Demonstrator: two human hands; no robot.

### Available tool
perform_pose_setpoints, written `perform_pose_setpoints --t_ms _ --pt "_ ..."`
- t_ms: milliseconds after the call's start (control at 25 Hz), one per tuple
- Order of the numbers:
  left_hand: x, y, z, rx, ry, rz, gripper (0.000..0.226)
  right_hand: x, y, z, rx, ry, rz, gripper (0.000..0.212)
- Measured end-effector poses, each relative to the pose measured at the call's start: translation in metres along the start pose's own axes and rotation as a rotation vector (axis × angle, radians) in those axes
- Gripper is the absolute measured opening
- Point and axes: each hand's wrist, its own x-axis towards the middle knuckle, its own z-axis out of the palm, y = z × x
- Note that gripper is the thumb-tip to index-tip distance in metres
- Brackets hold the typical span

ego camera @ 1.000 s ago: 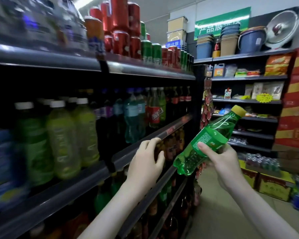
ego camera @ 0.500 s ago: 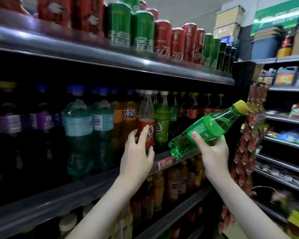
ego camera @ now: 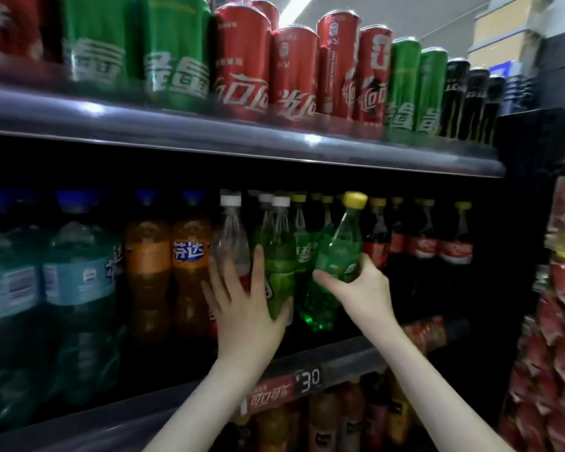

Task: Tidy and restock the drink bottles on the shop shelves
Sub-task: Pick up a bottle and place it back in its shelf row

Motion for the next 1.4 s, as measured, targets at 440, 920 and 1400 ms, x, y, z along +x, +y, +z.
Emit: perform_pose_setpoints --t_ms 440,920,1400 --pt "-0.004 0.011 0.019 0.275 0.07 -0.088 0.091 0.037 0.043 0.026 0.053 -0.411 -0.045 0.079" --pt "-0.075 -0.014 -0.05 0.239 -0.098 -0.194 0.073 -0.03 0.04 0.039 -0.167 -0.251 0.035 0.085" --pt "-0.068 -0.028 -0.09 -0.171 -0.181 0.047 0.056 -0.12 -0.014 0.057 -0.322 0.001 -0.251 0.063"
